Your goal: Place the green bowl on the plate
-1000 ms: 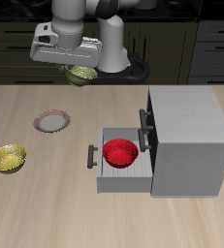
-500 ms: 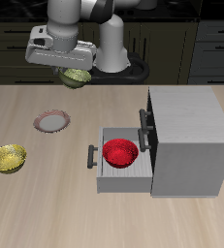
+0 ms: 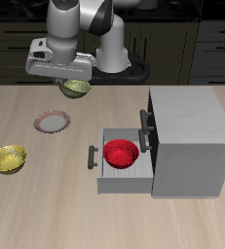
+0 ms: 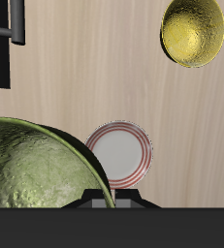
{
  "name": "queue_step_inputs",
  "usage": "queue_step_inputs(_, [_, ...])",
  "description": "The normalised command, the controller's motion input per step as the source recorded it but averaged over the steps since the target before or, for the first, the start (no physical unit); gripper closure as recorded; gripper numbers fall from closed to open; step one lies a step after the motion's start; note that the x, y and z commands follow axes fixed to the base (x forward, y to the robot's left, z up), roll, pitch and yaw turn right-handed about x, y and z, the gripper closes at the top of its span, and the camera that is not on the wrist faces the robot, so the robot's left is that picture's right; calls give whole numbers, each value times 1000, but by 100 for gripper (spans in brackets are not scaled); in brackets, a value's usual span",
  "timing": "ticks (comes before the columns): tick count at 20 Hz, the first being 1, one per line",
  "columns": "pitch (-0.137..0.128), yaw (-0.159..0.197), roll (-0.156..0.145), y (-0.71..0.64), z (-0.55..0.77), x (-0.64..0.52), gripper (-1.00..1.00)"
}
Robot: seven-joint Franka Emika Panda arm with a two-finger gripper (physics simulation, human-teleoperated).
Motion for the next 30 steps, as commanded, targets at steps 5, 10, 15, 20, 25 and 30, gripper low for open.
queue_step_inputs(5, [20,12,30,54,-266,91,100])
queue_step_inputs(10, [18,-2,14,38,-156,22,100])
queue_step_inputs(15, [-4,35,6,-40,-157,-23,100])
queue_step_inputs(20, [-2,-11,0,-43,-71,-17,100])
queue_step_inputs(25, [2,6,-4,-112,-131,-44,100])
queue_step_inputs(30, [-10,24,-32,-199,-77,-81,100])
